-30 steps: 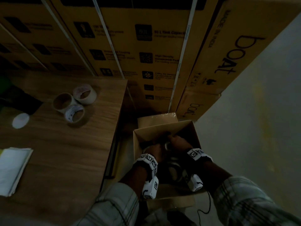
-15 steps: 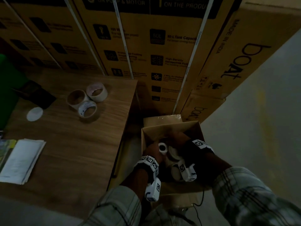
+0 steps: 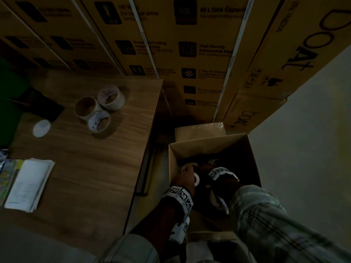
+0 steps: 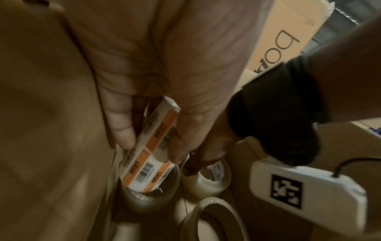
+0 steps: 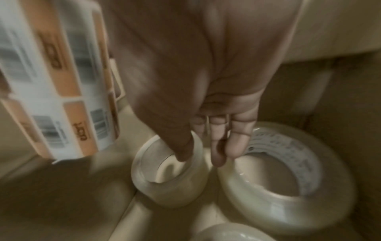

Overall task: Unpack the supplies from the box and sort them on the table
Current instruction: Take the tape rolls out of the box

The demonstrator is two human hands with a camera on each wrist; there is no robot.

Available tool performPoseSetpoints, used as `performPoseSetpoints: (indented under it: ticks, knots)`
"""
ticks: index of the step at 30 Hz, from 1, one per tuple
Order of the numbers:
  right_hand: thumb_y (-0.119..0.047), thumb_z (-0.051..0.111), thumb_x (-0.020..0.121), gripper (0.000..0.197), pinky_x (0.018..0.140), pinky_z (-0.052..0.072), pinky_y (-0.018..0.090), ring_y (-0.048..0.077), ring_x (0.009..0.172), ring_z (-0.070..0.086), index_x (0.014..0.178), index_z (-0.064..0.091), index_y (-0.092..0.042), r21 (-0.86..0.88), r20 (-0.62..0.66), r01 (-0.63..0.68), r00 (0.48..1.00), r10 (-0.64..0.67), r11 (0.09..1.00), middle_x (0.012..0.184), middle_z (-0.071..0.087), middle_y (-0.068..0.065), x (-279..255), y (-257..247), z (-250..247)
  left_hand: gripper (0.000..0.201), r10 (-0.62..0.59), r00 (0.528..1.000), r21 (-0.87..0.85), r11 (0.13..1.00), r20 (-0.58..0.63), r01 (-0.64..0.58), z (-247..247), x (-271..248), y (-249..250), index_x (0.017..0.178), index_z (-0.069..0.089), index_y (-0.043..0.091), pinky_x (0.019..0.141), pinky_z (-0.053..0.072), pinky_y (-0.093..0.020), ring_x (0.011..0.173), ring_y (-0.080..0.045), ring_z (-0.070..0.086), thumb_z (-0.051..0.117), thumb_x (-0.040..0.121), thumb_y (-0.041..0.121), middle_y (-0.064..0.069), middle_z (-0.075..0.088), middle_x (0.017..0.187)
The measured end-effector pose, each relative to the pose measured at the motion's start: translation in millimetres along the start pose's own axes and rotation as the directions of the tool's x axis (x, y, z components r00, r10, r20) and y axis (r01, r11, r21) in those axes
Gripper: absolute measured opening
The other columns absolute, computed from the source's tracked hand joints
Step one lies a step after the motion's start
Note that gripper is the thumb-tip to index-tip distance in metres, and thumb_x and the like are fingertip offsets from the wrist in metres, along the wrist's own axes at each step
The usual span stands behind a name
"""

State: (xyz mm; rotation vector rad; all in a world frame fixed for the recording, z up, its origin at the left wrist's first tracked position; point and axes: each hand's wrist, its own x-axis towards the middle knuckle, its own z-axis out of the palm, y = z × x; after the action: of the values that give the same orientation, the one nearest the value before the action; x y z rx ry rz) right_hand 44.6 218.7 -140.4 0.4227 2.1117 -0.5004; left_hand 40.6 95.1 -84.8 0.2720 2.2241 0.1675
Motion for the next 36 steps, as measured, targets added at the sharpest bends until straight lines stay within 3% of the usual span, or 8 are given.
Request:
performPoseSetpoints:
  ticks: [4, 7, 12, 15, 22, 30, 33, 36]
  knots:
    - [-0.035, 0.026, 0.103, 0.055, 0.116, 0.019, 0.041, 0.031, 0.144, 0.019, 0.150, 0.012, -0.011, 0.116, 0.100, 0.046, 0.993, -0.058, 0.992, 0.158, 0.016, 0.009, 4, -5, -5, 0.067, 0.019, 1.000, -0.018, 1.000, 0.003, -0.018, -1, -2, -1, 0.148, 0.016, 0.010, 0.099, 0.045, -0.043, 0.122, -0.034, 0.053, 0.055, 0.093, 0.015, -0.018, 0.047, 0.139]
    - [-0.041, 0.026, 0.102, 0.056, 0.118, 0.012, 0.041, 0.027, 0.147, 0.010, 0.151, 0.008, -0.020, 0.102, 0.089, 0.092, 0.991, -0.101, 0.991, 0.160, 0.007, 0.004, 3, -4, -7, 0.060, 0.021, 1.000, -0.042, 0.999, -0.011, -0.022, -4, -5, 0, 0.143, 0.023, 0.012, 0.094, 0.047, -0.043, 0.116, -0.033, 0.056, 0.055, 0.092, 0.015, -0.017, 0.051, 0.133]
    - [-0.018, 0.035, 0.102, 0.044, 0.114, 0.025, 0.036, 0.030, 0.139, 0.033, 0.142, 0.033, 0.000, 0.290, 0.095, 0.082, 0.989, -0.113, 0.954, 0.150, 0.035, 0.019, 4, -10, -7, 0.056, 0.049, 0.998, -0.006, 0.999, -0.025, -0.050, -15, -10, 3, 0.138, 0.028, 0.012, 0.096, 0.048, -0.044, 0.116, -0.032, 0.055, 0.057, 0.091, 0.018, -0.016, 0.050, 0.131]
    - [-0.019, 0.029, 0.104, 0.047, 0.116, 0.018, 0.029, 0.025, 0.143, 0.026, 0.147, 0.021, -0.003, 0.251, 0.100, 0.093, 0.988, -0.122, 0.963, 0.155, 0.024, 0.015, -1, -12, 3, 0.049, 0.034, 0.999, -0.037, 0.999, -0.041, -0.035, -16, -15, 1, 0.137, 0.029, 0.015, 0.097, 0.048, -0.046, 0.115, -0.032, 0.055, 0.052, 0.094, 0.020, -0.016, 0.050, 0.130]
    - [-0.022, 0.030, 0.104, 0.048, 0.113, 0.021, 0.027, 0.022, 0.143, 0.026, 0.148, 0.020, -0.006, 0.178, 0.085, 0.079, 0.992, -0.095, 0.981, 0.156, 0.024, 0.010, 6, -9, 21, 0.054, 0.024, 0.998, 0.017, 1.000, -0.056, -0.023, -14, -15, -3, 0.139, 0.027, 0.012, 0.096, 0.048, -0.045, 0.118, -0.032, 0.053, 0.054, 0.092, 0.015, -0.017, 0.047, 0.133]
    - [-0.024, 0.027, 0.104, 0.051, 0.119, 0.013, 0.033, 0.026, 0.145, 0.020, 0.149, 0.013, -0.005, 0.150, -0.001, 0.065, 0.998, -0.066, 0.986, 0.158, 0.017, 0.013, -12, -13, 15, 0.054, 0.087, 0.994, -0.028, 0.996, -0.067, -0.089, -18, -18, -6, 0.134, 0.030, 0.011, 0.095, 0.048, -0.049, 0.116, -0.035, 0.054, 0.058, 0.087, 0.010, -0.017, 0.049, 0.132]
    - [-0.039, 0.037, 0.099, 0.057, 0.119, 0.018, 0.042, 0.030, 0.143, 0.026, 0.148, 0.024, -0.013, 0.087, -0.083, 0.100, 0.992, -0.092, 0.991, 0.155, 0.026, 0.012, -32, -13, -4, 0.052, 0.128, 0.985, -0.056, 0.989, -0.115, -0.135, -24, -27, -6, 0.132, 0.031, 0.012, 0.092, 0.049, -0.047, 0.115, -0.036, 0.056, 0.059, 0.088, 0.012, -0.017, 0.050, 0.131]
    - [-0.030, 0.045, 0.098, 0.046, 0.110, 0.035, 0.039, 0.033, 0.131, 0.044, 0.137, 0.045, -0.005, 0.074, -0.112, 0.027, 0.994, -0.019, 0.997, 0.143, 0.046, 0.018, -53, -12, -19, 0.050, 0.157, 0.976, -0.066, 0.984, -0.152, -0.168, -32, -38, -10, 0.131, 0.032, 0.012, 0.088, 0.048, -0.046, 0.114, -0.037, 0.056, 0.059, 0.089, 0.013, -0.017, 0.052, 0.129]
